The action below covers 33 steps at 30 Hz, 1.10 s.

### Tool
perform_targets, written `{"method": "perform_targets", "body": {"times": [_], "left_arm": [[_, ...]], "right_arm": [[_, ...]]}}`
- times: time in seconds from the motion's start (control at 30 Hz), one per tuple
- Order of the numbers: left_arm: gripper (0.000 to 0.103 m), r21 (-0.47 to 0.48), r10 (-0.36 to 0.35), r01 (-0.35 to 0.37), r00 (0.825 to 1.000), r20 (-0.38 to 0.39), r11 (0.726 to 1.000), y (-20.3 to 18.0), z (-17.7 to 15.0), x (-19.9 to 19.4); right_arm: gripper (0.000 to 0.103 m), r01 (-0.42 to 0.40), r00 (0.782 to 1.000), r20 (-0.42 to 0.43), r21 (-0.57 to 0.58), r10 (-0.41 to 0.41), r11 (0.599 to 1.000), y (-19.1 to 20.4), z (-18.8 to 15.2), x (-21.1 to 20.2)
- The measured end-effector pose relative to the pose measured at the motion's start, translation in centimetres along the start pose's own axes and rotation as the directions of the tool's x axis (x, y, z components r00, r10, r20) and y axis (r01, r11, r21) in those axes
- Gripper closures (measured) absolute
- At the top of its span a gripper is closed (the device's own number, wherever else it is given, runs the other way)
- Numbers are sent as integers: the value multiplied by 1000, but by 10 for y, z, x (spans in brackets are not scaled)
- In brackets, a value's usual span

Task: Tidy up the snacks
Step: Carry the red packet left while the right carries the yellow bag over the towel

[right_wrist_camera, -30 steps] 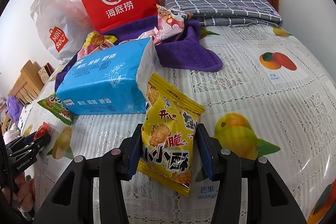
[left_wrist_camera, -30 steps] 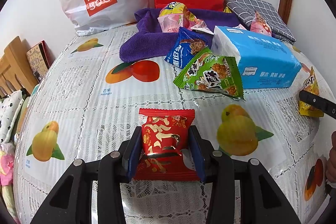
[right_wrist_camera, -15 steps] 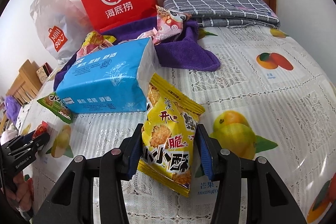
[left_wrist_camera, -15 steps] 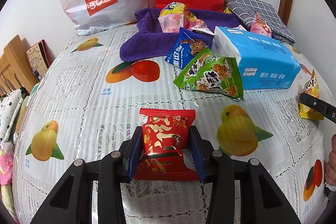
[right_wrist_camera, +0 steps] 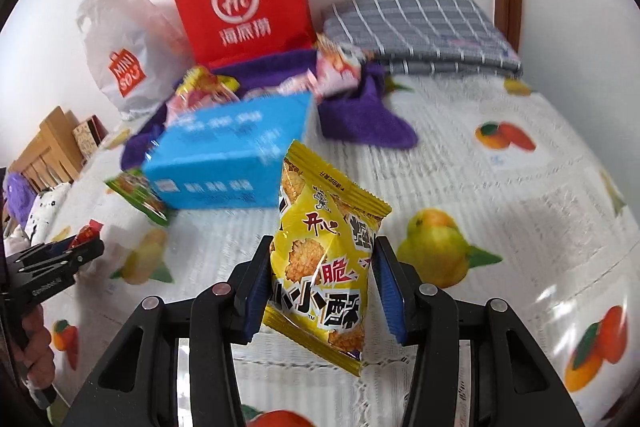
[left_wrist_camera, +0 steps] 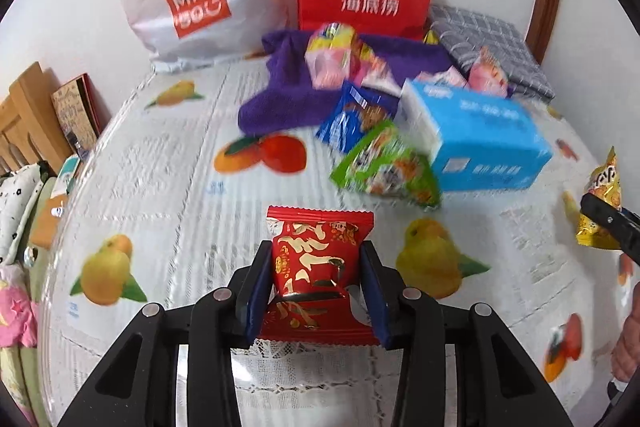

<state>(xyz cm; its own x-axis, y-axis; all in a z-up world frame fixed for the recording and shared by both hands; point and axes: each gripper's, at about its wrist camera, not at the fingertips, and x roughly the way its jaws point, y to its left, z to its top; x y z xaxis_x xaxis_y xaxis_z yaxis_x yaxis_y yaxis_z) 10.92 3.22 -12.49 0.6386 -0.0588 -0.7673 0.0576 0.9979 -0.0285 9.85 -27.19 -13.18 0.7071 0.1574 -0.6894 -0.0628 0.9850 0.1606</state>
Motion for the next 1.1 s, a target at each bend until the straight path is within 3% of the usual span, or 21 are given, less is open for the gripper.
{"method": "perform_targets", "body": {"times": [0.3, 0.53, 1.1], "left_arm": [[64, 6, -71, 71, 997, 32, 997, -7, 30, -44], [64, 21, -107, 106, 992, 62, 994, -13, 43, -69], [64, 60, -133, 127, 986, 96, 990, -32, 90, -74]], "right_arm": [[55, 49, 996, 77, -25, -47, 998, 30, 31, -44], [55, 25, 994, 105, 3, -25, 1000, 38, 40, -64], [55, 25, 992, 127, -59, -17, 998, 51, 87, -57]]}}
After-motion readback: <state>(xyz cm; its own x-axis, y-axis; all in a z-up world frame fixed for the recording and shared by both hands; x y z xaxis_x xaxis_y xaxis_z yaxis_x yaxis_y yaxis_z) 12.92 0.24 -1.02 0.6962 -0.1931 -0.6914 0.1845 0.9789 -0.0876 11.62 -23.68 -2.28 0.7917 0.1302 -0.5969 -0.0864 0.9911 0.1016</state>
